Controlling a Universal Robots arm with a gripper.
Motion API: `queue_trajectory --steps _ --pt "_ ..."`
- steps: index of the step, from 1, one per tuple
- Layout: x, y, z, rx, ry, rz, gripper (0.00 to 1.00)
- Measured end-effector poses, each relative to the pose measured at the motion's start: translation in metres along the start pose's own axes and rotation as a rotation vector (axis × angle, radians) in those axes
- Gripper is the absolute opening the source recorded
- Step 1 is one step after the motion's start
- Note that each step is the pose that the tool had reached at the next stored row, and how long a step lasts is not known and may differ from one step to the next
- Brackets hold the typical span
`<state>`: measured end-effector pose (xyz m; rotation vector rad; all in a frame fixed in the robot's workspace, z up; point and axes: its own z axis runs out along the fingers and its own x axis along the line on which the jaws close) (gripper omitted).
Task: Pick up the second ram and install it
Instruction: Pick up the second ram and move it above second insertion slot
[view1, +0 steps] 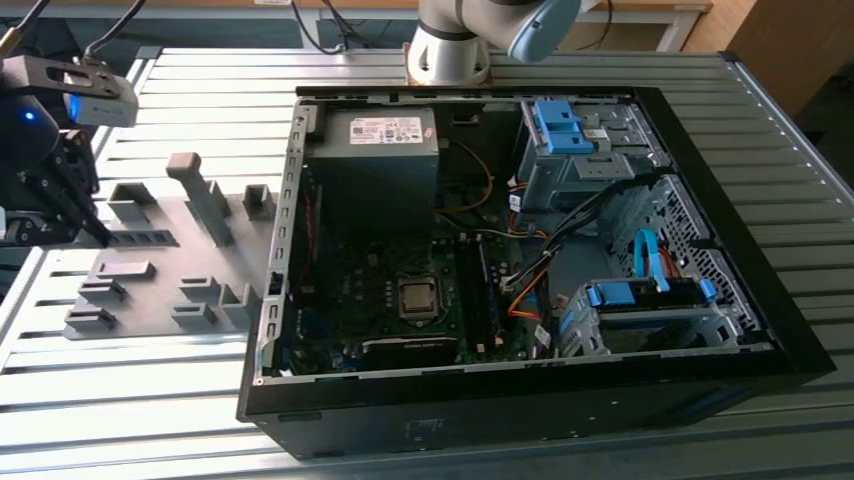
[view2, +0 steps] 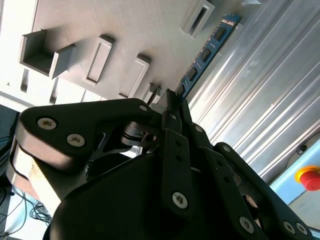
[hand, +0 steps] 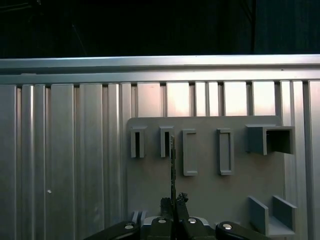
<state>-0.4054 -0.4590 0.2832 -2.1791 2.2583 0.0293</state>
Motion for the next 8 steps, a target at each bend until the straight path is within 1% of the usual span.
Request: queue_trajectory --steps 8 --pt "-0.0001 0.0001 -0.0064 0.0001 -0.0001 0.000 0.14"
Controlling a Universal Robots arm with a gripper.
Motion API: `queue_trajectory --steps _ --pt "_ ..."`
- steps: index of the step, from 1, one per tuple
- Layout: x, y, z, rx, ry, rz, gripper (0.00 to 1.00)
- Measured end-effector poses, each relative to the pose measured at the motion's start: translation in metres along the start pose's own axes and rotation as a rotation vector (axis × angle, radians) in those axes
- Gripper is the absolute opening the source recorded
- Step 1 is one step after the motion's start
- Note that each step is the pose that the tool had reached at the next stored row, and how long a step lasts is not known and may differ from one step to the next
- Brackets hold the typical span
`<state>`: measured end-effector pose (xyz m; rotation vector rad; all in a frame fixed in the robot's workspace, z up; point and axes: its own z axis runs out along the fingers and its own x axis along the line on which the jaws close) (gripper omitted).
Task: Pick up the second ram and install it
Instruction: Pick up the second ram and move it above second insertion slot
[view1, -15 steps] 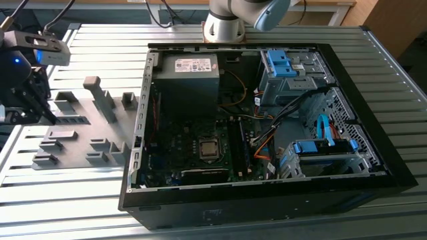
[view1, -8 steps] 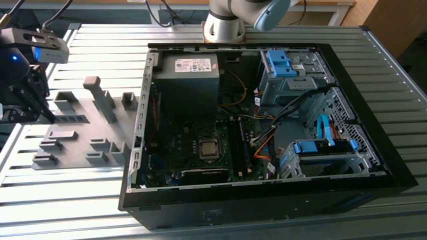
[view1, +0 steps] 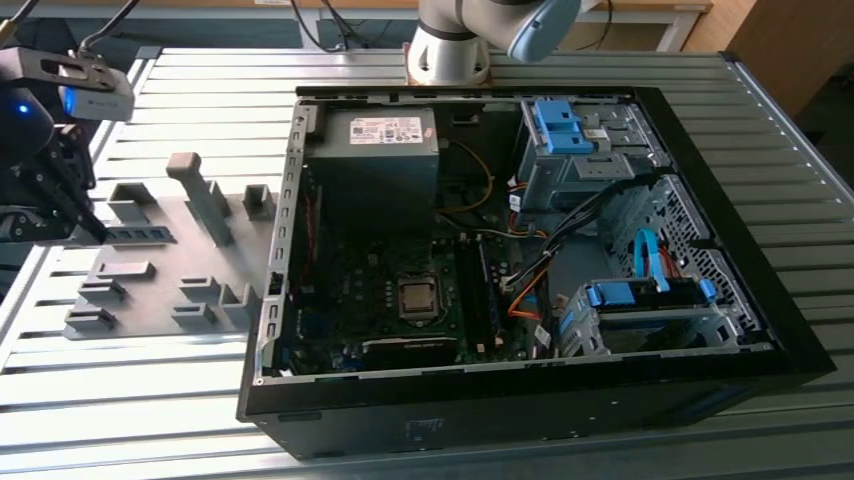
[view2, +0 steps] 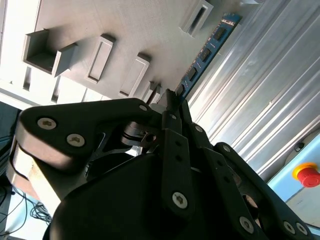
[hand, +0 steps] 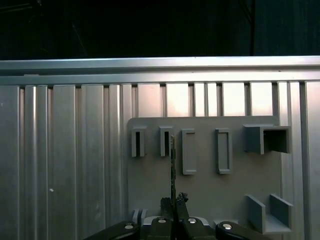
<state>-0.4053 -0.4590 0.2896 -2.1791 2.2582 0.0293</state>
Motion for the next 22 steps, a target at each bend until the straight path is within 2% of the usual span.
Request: queue_trajectory --steps 22 --pt "-0.0003 0.0002 -0.0189 -0.0001 0.0001 0.000 0.14"
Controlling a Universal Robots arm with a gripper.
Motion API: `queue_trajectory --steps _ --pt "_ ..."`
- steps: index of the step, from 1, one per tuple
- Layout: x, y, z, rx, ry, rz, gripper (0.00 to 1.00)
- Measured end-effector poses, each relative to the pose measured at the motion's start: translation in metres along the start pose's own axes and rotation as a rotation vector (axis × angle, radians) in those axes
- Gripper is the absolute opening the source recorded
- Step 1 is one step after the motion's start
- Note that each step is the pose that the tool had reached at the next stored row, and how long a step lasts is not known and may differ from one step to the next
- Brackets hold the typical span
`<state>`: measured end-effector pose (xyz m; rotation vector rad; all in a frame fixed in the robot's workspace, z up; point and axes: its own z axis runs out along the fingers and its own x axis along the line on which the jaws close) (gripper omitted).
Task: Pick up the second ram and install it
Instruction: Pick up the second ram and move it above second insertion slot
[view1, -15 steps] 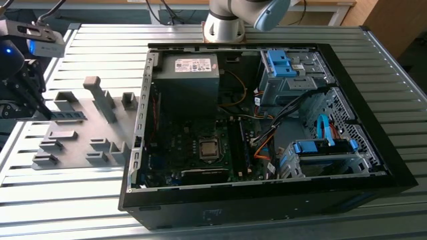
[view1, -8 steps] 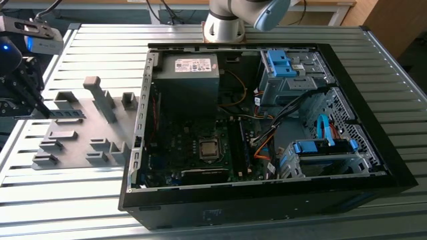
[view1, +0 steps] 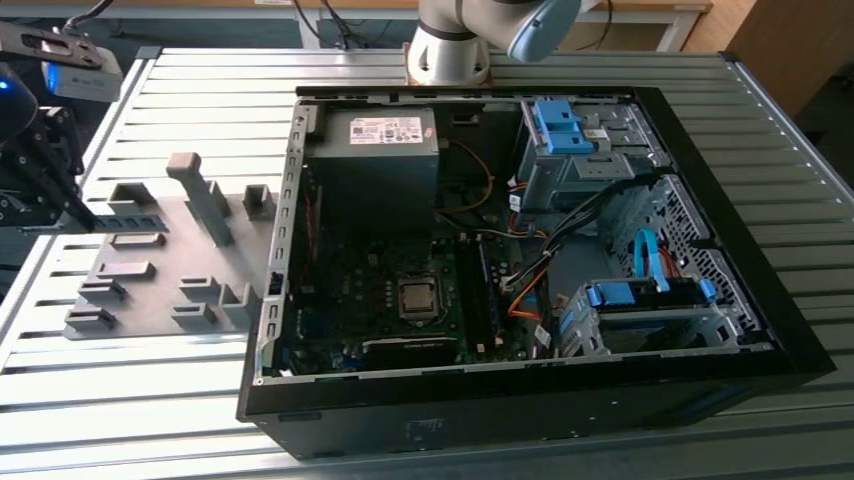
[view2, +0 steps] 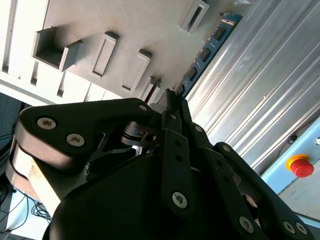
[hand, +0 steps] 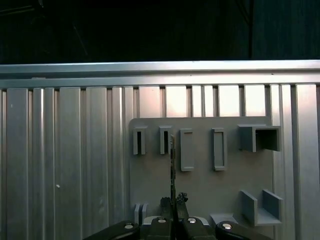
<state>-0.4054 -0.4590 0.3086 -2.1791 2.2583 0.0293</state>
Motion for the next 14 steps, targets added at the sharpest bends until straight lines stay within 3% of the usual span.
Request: queue_trajectory --steps 10,11,14 --pt "-0.0002 0.0001 -0.0105 0.0001 0.0000 0.000 0.14" --pt "-0.0005 0.0003 -0.0292 0.0001 0.0000 0.000 0.14" --pt "-0.0005 0.0004 -0.0327 0.0001 0.0000 0.000 0.14"
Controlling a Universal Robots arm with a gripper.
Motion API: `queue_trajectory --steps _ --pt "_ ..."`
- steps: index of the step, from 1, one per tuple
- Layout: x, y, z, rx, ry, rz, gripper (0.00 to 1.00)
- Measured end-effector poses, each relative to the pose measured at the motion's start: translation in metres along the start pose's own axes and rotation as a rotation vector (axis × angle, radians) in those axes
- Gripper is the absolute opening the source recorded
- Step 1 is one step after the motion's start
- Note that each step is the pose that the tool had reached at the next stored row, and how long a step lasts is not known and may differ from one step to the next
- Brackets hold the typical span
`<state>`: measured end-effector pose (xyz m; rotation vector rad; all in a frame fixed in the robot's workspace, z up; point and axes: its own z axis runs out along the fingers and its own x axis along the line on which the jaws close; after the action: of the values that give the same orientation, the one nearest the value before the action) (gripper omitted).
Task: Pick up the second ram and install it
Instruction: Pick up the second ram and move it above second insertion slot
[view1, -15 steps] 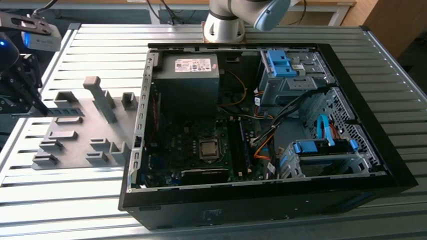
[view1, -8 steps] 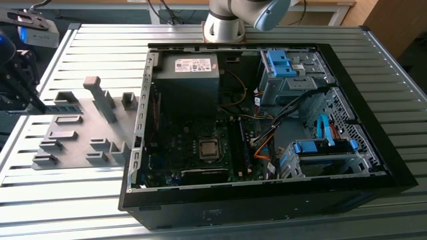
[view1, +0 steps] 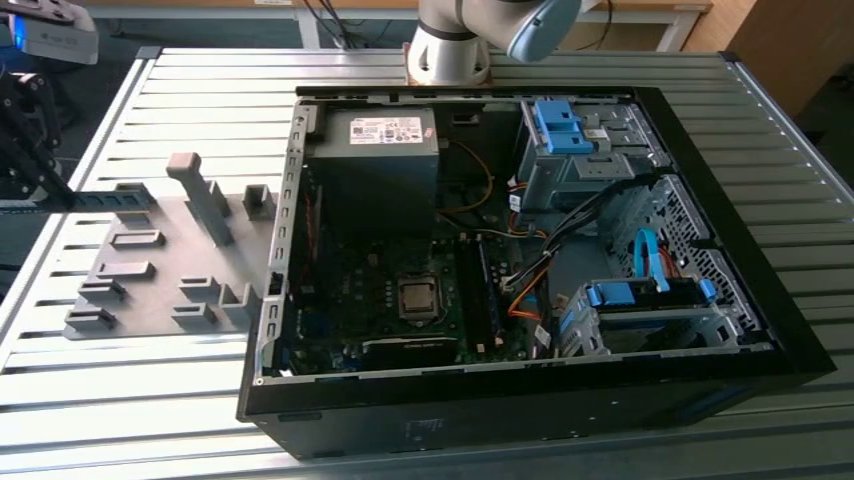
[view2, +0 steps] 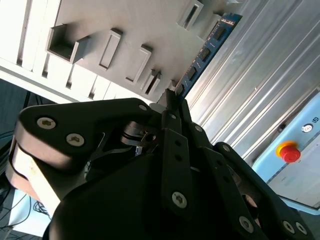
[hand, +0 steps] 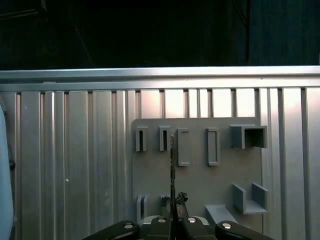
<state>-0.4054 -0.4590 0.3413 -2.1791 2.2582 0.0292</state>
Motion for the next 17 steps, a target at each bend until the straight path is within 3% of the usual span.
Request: queue_trajectory --steps 4,17 --pt "-0.0001 0.0001 -0.0039 0.0001 -0.0001 0.000 0.14" --pt "-0.0001 0.0001 -0.0053 0.0001 -0.0001 0.000 0.14"
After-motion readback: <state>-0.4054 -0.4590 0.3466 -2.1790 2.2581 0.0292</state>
